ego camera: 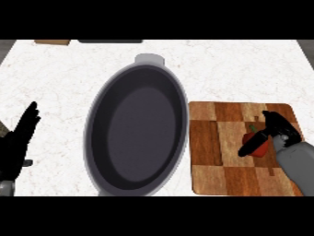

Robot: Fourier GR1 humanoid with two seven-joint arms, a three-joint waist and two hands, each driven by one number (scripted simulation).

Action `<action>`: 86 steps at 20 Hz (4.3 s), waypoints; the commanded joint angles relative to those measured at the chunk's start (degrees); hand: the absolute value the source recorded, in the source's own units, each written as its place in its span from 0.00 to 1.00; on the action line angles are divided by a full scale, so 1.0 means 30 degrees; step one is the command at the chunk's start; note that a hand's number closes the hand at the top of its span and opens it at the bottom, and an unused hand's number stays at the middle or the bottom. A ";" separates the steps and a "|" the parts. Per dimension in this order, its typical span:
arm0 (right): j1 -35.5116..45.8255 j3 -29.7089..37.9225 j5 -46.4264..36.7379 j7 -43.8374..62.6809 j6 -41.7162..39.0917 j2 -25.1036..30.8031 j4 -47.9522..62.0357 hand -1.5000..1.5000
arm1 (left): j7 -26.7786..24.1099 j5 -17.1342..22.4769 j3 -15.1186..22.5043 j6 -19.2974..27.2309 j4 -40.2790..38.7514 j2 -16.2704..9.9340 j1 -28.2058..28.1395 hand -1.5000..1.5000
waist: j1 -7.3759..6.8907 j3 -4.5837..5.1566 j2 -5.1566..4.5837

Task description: Pick the bell pepper from the cutting board and place it in the pot

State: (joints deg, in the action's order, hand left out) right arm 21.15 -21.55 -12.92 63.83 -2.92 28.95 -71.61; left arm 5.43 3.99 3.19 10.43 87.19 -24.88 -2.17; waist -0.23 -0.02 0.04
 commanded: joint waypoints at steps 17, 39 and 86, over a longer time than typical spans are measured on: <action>-0.0988 -0.0878 -0.3244 -0.0856 -0.2247 -0.2408 -0.2663 1.00 | 0.0943 -0.1141 -0.1268 -0.0837 0.0155 0.0996 0.0126 0.50 | 0.0206 0.0021 0.0111; 1.0412 -1.3833 -1.3462 0.5063 0.0979 -0.9617 -0.9590 1.00 | 0.0877 -0.1178 -0.0785 -0.1576 -0.0460 0.0644 0.0757 0.50 | -0.1003 0.0063 0.0414; 1.6352 -0.7271 -0.0781 -1.1534 1.2600 -0.9650 1.0909 0.00 | 0.1001 -0.2095 -0.1244 -0.1680 -0.0504 0.1451 0.2081 0.50 | -0.1544 0.0022 -0.0428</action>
State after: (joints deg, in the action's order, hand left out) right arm 69.58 -44.64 -19.83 35.00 33.00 0.01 -42.49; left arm 7.55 -2.24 0.61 5.40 86.05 -19.82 3.69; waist -4.92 0.04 -1.26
